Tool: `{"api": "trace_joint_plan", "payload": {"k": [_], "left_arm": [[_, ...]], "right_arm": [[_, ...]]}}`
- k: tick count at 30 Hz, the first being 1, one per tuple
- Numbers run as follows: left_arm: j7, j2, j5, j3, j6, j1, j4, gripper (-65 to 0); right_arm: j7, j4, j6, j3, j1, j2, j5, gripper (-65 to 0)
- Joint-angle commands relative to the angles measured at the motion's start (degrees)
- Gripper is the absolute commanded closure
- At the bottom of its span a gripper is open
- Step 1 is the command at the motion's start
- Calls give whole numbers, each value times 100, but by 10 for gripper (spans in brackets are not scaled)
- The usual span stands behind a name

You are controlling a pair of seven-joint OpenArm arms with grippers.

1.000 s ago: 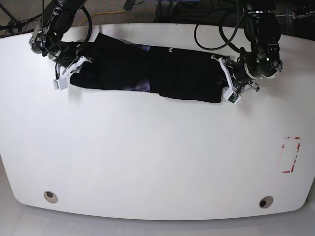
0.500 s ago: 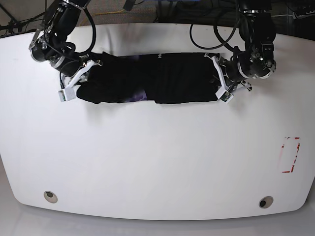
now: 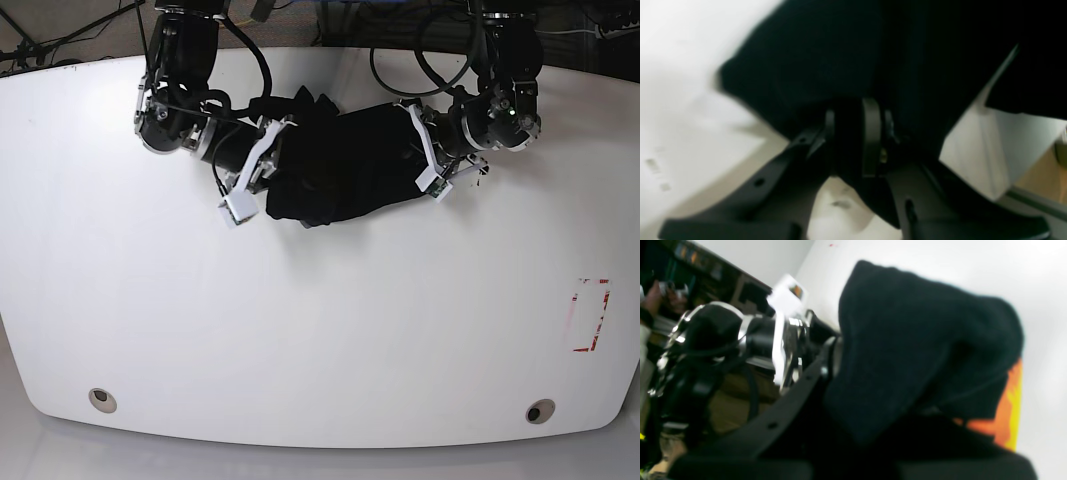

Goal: Fold the T-shirt properly
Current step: 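Fold the strip in half with the right gripper toward the left gripper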

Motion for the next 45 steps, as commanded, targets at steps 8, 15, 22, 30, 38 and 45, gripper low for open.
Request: {"api": "trace_joint_plan", "payload": {"k": [8, 15, 22, 30, 38, 45], "left_arm": [[-419, -24, -152, 44, -20, 109, 210, -81], [-419, -6, -161, 61, -29, 135, 237, -96], [-577, 2, -724, -580, -113, 267, 615, -219], [-577, -209, -1691, -2567, -113, 381, 940, -219], [-577, -824, -1744, -3323, -113, 786, 922, -221], [-577, -1272, -1735, -2936, -113, 1111, 922, -221]], "right_arm": [[967, -794, 10, -992, 592, 123, -916, -44], [1195, -987, 10, -1036, 671, 158, -1320, -346], [1195, -1005, 10, -1282, 759, 141, -1399, -414], [1811, -1154, 1, -2074, 856, 9, -1408, -414], [2435, -1937, 1, -2812, 1163, -361, -1399, -414], [2461, -1128, 1, -2830, 1005, -9, -1391, -415]]}}
